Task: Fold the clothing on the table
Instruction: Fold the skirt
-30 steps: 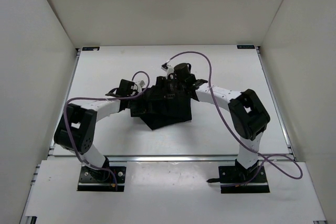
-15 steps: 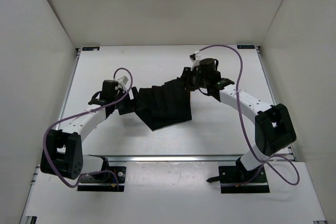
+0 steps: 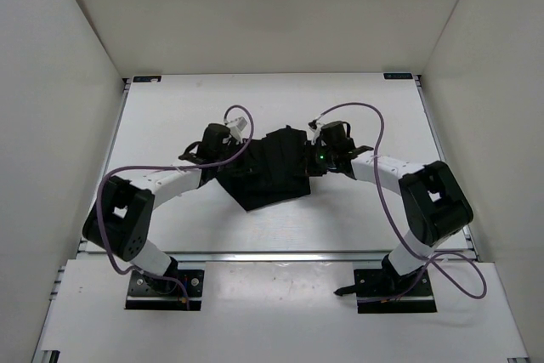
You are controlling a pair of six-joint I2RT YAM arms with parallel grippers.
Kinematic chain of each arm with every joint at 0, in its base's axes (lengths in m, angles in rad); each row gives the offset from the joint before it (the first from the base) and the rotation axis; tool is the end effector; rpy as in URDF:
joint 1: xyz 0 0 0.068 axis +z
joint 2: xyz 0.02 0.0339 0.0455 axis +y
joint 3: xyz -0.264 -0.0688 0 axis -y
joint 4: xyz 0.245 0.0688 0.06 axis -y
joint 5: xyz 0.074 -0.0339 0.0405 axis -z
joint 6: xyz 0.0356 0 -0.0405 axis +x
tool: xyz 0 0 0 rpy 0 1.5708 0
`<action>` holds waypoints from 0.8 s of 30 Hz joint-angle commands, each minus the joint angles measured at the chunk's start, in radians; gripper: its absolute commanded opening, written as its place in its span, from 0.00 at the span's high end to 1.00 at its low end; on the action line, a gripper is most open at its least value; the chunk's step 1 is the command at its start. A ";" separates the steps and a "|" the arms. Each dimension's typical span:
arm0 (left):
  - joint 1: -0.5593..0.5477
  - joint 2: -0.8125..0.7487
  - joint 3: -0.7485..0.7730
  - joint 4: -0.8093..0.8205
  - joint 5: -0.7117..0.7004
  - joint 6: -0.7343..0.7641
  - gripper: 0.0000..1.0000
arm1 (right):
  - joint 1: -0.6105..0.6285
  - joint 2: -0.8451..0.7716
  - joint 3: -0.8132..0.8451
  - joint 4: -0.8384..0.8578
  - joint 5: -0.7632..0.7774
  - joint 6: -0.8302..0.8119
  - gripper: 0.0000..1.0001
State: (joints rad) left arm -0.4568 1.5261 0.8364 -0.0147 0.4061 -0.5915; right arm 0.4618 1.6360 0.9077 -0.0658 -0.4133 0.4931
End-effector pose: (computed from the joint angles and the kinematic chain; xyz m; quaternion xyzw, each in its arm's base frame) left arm 0.2780 -0.1523 0.1985 0.0246 0.8927 -0.3642 0.2644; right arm 0.2933 0.1619 0.1826 -0.0635 0.9069 0.3390 0.2419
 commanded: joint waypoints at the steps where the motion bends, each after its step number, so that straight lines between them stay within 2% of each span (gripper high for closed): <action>1: -0.013 0.014 -0.054 0.027 -0.070 -0.017 0.85 | -0.023 0.019 -0.006 0.092 -0.068 -0.004 0.99; 5: -0.011 0.023 -0.149 0.032 -0.086 -0.030 0.89 | -0.052 0.022 0.002 0.077 -0.110 -0.021 0.92; 9: -0.046 0.031 -0.178 0.038 -0.078 -0.037 0.88 | -0.093 0.002 0.043 -0.043 -0.102 -0.034 0.71; 11: -0.052 0.011 -0.183 0.038 -0.072 -0.037 0.83 | -0.118 0.004 0.098 -0.107 -0.131 -0.077 0.66; 13: -0.037 -0.015 -0.151 0.015 -0.061 -0.028 0.63 | -0.136 0.010 0.163 -0.211 -0.111 -0.112 0.65; 14: -0.028 -0.036 -0.122 -0.029 -0.062 -0.016 0.46 | -0.144 0.008 0.212 -0.285 -0.085 -0.137 0.65; 17: 0.023 -0.128 -0.011 -0.126 -0.108 0.037 0.18 | -0.153 -0.013 0.296 -0.402 0.031 -0.191 0.64; 18: 0.030 -0.142 0.006 -0.169 -0.128 0.068 0.05 | -0.153 -0.036 0.296 -0.410 0.045 -0.205 0.64; 19: 0.039 -0.170 0.044 -0.209 -0.151 0.100 0.01 | -0.156 -0.059 0.295 -0.411 0.086 -0.209 0.63; 24: 0.073 -0.245 0.136 -0.388 -0.283 0.237 0.02 | -0.202 -0.188 0.208 -0.381 0.123 -0.211 0.59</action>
State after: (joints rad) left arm -0.3958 1.3437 0.9279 -0.2413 0.2222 -0.4725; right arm 0.2890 1.5429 1.1561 -0.4183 -0.3489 0.3134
